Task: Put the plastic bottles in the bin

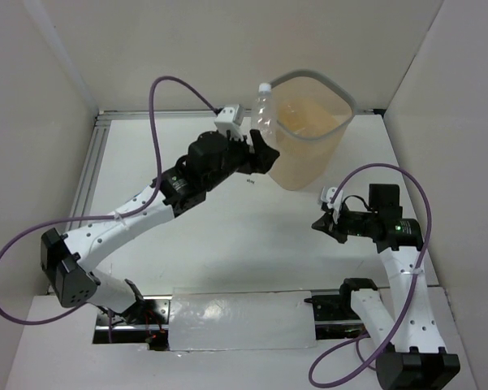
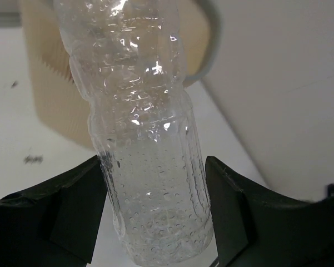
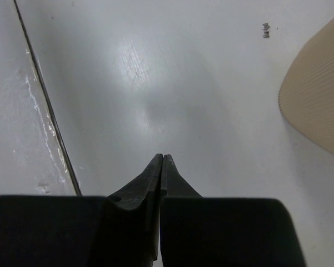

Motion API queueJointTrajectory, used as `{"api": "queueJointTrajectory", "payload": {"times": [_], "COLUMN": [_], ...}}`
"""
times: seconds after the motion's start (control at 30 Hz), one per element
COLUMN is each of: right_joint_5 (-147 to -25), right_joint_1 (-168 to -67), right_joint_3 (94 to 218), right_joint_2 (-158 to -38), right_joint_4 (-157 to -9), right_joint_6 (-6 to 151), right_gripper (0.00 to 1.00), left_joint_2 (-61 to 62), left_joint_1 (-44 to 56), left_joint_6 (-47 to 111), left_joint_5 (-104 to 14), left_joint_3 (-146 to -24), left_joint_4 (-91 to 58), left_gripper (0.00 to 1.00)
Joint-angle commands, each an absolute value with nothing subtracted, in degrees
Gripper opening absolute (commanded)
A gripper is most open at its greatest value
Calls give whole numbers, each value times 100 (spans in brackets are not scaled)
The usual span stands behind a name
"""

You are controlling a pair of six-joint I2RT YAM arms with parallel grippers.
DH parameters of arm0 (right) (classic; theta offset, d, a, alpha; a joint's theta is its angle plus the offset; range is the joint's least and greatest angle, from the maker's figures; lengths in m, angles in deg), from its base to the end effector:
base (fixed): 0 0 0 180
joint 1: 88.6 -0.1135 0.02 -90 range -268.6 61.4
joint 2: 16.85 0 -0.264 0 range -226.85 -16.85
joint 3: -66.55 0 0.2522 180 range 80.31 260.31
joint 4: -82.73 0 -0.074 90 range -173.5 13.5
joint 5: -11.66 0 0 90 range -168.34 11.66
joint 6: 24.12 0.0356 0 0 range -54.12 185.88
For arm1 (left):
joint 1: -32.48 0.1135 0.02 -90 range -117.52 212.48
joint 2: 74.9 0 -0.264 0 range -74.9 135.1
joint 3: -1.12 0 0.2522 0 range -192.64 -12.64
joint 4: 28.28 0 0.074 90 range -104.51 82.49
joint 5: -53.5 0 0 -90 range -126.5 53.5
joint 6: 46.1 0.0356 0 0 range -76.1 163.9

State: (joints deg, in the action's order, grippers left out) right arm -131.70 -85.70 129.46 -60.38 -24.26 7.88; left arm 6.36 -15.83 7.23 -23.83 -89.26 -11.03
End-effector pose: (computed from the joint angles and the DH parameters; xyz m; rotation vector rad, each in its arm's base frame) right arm 0.1243 0.0223 0.3023 -1.2742 1.6957 0.5582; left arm 0.2297 -0.2461 0.3990 0.0100 1.7957 -0.9008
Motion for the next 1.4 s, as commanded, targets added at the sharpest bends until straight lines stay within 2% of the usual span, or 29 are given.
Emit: {"api": "queueJointTrajectory", "payload": {"times": [0.0,0.1,0.33,0.53,0.7,0.8,0.83,0.87,0.93,0.97,1.0,1.07,1.17,1.23,1.37], "right_joint_5": [-13063,-13116,-13116,-13116,-13055,-13002,-12932,-12932,-12932,-12932,-12879,-12879,-12879,-12879,-12826], "right_joint_1": [-8543,-8543,-8543,-8491,-8385,-8385,-8385,-8385,-8332,-8332,-8332,-8332,-8332,-8332,-8280], "right_joint_3": [12971,12971,12918,12804,12804,12751,12751,12751,12751,12751,12751,12751,12751,12698,12698], "right_joint_2": [-5904,-5966,-5957,-5571,-5316,-5193,-5192,-5140,-5139,-5139,-5139,-5139,-5139,-5192,-5192], "right_joint_4": [-2444,-2497,-2550,-2550,-2550,-2550,-2550,-2550,-2550,-2550,-2619,-2681,-2734,-2734,-2848], "right_joint_6": [743,682,594,594,646,646,646,646,646,716,795,857,857,910,1015], "right_gripper": [0,0,3,6,8,17,23,44,54,63,67,74,78,86,94], "left_joint_2": [992,1579,2705,3390,4416,4918,4981,4982,4982,4895,4894,4780,4780,4780,4658], "left_joint_1": [-1665,-1665,-1665,-1665,-1665,-1665,-1665,-1665,-1665,-1665,-1665,-1665,-1665,-1665,-1665], "left_joint_6": [1146,1199,1261,1243,1463,1594,1647,1647,1647,1700,1700,1700,1700,1753,1806], "left_joint_5": [-3131,-3552,-3658,-2412,-1874,-1752,-1699,-1698,-1585,-1584,-1532,-1479,-1479,-1531,-1531], "left_joint_3": [-9666,-10743,-11564,-12030,-13478,-14358,-14464,-14465,-14343,-14264,-14115,-14000,-13938,-13938,-13990], "left_joint_4": [-1908,-2144,-3199,-3614,-3140,-2657,-2560,-2507,-2454,-2453,-2453,-2392,-2269,-2269,-2137], "left_gripper": [22,22,24,30,34,45,48,58,69,71,76,80,90,100,100]}}
